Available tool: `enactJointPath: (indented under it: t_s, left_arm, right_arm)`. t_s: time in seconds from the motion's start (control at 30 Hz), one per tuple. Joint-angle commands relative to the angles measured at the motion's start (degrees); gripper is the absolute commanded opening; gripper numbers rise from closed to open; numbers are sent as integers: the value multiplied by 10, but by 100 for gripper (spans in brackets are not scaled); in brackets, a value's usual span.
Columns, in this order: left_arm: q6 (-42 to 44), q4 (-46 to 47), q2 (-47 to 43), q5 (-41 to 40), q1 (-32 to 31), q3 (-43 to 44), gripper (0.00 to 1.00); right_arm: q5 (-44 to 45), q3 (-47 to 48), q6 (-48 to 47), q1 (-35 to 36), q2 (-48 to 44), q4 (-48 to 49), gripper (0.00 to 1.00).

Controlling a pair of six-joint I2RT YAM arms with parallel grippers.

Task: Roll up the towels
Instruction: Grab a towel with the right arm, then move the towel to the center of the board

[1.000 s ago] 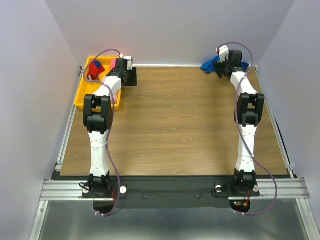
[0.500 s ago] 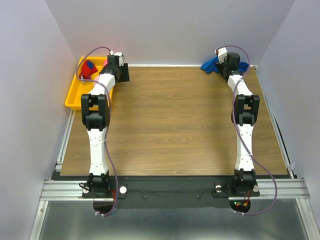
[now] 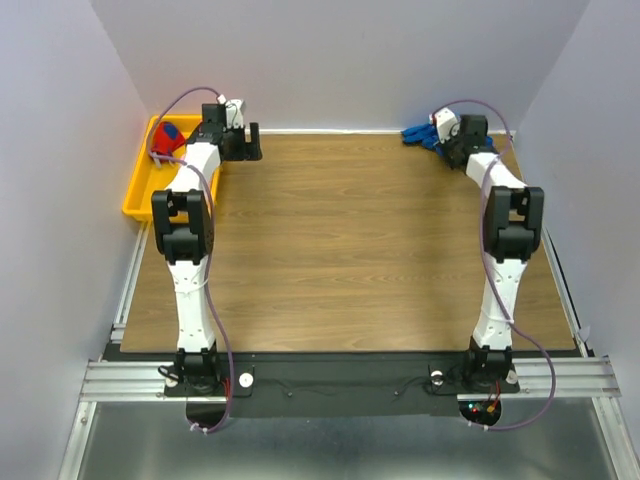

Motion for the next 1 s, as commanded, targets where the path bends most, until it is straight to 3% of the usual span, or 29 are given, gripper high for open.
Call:
enactJointPath:
  t_s: [0.0,0.3,0.53,0.6,0.77,0.97]
  left_arm:
    - [31,7,-143,79,-23,-11,95]
    - [53,-1,-329,168,-23,-151,99]
    - [119,-8,-484,221,-23,-370,97]
    - [133,-5,-529,224,-27,-417,93]
    - [153,1,-572,218,-75,-541,63]
    - [119,17,-514,179,-152,-527,55]
  right_arm:
    - [-133,-55,-3,12,-173,-62,1]
    - [-270,-131,-42,71,-324,-293,0]
    - [-367,-265,-51,135,-415,-380,1]
    - [-380,-302,-49,159,-429,-379,1]
    - [-400,-374,-33,173,-442,-379,0]
    - [-385,-413,-24,174,-502,-395,0]
